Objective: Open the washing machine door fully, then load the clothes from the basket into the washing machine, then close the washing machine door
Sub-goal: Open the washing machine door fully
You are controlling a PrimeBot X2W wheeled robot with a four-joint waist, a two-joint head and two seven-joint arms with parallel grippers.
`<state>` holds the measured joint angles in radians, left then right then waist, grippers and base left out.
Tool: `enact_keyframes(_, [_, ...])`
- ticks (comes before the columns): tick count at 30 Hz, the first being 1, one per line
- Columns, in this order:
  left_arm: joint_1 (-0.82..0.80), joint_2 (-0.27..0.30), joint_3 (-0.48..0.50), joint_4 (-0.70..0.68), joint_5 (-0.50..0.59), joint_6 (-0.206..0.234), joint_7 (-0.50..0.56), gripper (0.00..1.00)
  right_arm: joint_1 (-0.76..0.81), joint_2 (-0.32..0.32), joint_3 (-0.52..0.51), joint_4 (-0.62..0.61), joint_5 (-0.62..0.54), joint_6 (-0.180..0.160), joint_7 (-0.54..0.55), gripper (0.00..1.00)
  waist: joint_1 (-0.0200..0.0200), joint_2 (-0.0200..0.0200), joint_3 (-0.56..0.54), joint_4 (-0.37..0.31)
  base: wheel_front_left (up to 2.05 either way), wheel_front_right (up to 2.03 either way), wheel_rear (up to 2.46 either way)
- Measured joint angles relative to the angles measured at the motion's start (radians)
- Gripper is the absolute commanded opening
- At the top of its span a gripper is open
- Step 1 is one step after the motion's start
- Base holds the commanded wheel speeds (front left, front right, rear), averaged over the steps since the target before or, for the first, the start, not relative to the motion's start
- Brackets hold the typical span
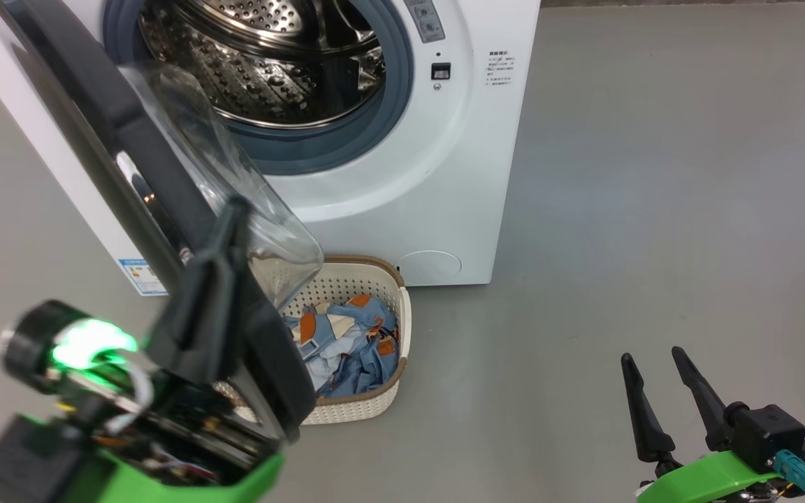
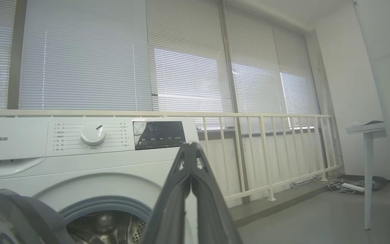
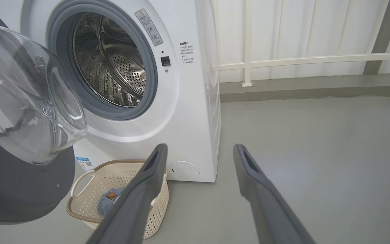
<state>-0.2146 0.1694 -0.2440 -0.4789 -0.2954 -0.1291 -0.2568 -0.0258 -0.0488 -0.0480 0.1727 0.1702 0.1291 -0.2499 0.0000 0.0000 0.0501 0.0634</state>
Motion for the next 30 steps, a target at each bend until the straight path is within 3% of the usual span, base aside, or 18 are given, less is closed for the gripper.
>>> enact_keyframes(11, [0.011,-0.004,-0.231,0.09,0.008,0.0,0.0,0.0,0.0,0.0,0.009,0.004,0.009,0.0,0.0,1.0,0.0,0.0,0.011,-0.009,0.0,0.0,0.0])
enact_keyframes(21, [0.065,-0.025,-0.318,0.254,-0.002,0.0,0.0,0.0,-0.007,0.001,0.019,0.006,0.009,0.0,0.0,1.0,0.0,0.0,0.028,-0.011,0.0,0.0,0.0])
enact_keyframes(30, [0.093,-0.03,-0.298,0.434,-0.027,0.0,0.001,0.0,-0.021,0.001,0.031,0.013,0.011,0.0,0.0,1.0,0.0001,0.0,0.037,-0.02,0.0,0.0,0.0])
